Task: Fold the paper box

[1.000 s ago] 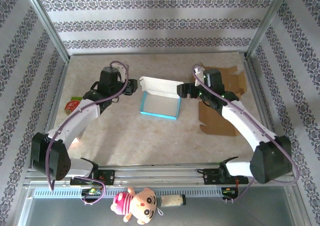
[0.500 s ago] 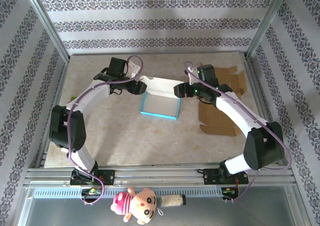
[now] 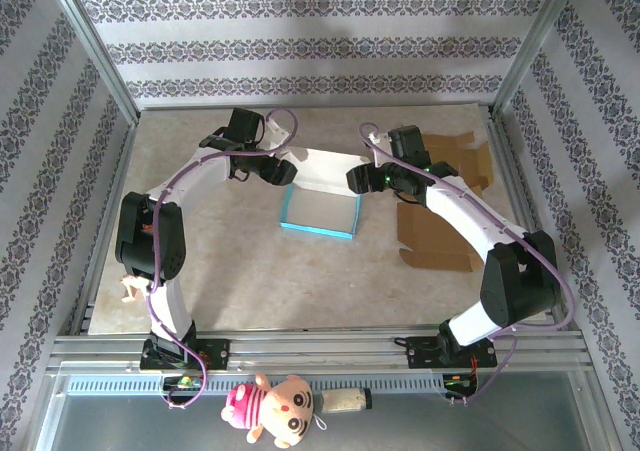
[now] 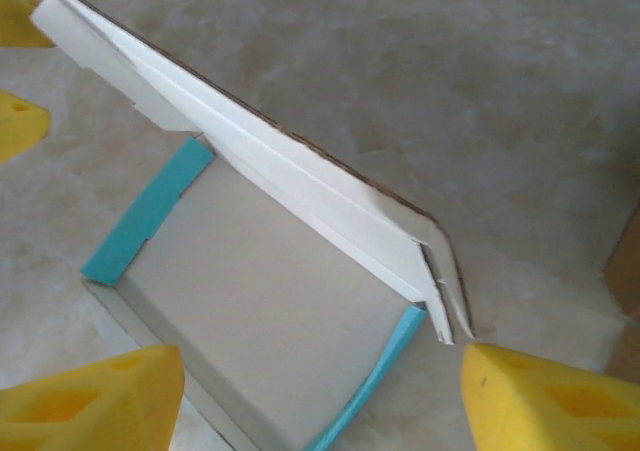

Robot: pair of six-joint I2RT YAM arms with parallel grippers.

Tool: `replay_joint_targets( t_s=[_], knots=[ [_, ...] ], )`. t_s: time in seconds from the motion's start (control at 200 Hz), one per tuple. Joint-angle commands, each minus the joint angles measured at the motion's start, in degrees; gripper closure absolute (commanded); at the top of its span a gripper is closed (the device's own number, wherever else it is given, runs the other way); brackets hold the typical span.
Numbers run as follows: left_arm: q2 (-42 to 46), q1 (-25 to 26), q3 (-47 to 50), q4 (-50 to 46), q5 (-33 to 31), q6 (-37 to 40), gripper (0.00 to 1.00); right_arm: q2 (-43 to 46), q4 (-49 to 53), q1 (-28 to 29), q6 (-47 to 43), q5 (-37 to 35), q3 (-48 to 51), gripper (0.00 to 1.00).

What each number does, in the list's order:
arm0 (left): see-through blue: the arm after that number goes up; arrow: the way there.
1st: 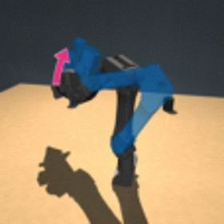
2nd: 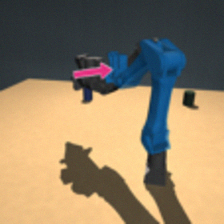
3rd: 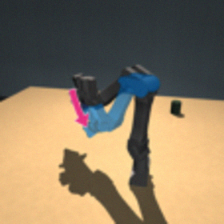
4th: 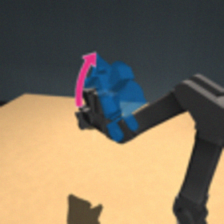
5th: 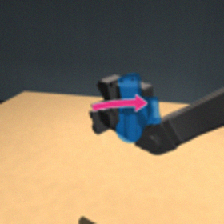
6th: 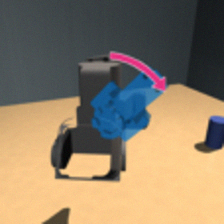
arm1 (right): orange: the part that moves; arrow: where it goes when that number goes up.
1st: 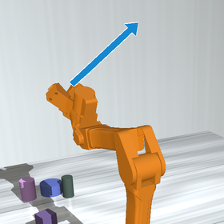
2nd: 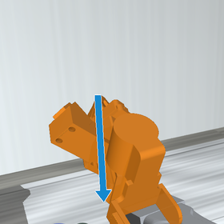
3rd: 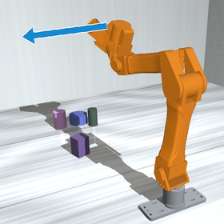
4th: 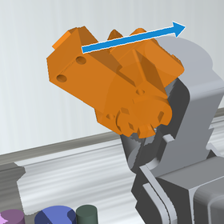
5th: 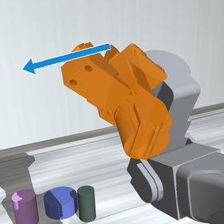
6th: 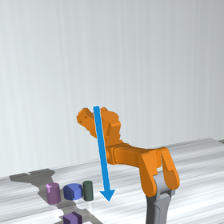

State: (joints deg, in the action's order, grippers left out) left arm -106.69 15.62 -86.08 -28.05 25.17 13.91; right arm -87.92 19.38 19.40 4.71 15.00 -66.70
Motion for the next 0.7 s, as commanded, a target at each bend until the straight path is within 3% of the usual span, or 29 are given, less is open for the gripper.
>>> replay_joint_targets(
  t_s=[0.0,0.09,0.19,0.445,0.695],
  knots=[
    [0.5,-0.9,-1.4,-1.6,-1.6,1.5,0.29,2.2,-0.5,0.7,-1.2,-5.5,-0.1,0.21],
    [1.3,-0.9,-1.2,-1.1,-2.3,1.7,0.24,2.7,-1.6,0.7,-2.4,-5.6,0.4,0.11],
    [0.0,-1.5,-3.3,-2.5,-0.9,2.2,0.21,0.2,-1.0,0.5,-3.2,-4.0,-1.7,0.10],
    [-5.8,-1.6,-11.4,-9.8,2.9,4.7,0.20,-6.1,0.6,0.3,-2.5,-0.8,-6.6,0.26],
    [-8.6,-1.5,-14.4,-12.6,4.4,4.9,0.27,-7.1,1.7,0.2,-1.8,-1.4,-6.4,0.45]
  ],
)
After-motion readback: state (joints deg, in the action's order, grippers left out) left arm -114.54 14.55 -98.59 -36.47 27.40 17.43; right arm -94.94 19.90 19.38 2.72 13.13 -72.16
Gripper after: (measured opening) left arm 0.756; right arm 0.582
